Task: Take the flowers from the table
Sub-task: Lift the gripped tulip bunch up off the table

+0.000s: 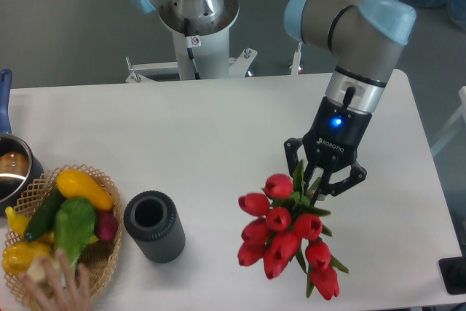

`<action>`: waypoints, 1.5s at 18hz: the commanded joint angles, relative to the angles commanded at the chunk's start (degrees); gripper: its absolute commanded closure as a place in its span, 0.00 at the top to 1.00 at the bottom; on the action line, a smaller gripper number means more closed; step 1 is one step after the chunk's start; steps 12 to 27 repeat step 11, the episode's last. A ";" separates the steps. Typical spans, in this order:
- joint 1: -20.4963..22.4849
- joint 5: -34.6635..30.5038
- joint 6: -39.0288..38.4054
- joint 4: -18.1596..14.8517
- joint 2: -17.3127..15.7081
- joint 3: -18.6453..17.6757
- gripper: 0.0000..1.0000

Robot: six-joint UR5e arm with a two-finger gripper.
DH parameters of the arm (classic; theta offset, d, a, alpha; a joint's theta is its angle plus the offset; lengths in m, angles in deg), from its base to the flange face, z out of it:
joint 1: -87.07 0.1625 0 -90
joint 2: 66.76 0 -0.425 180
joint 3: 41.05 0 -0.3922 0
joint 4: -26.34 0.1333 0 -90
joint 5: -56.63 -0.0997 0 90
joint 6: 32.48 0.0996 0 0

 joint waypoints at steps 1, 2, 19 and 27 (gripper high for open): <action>0.26 1.23 0.00 0.00 0.00 0.09 0.24; 0.53 1.94 -0.09 -0.09 0.00 0.00 0.24; 0.97 2.21 -0.79 -0.09 -0.53 -0.26 0.24; 0.97 2.21 -0.79 -0.09 -0.53 -0.26 0.24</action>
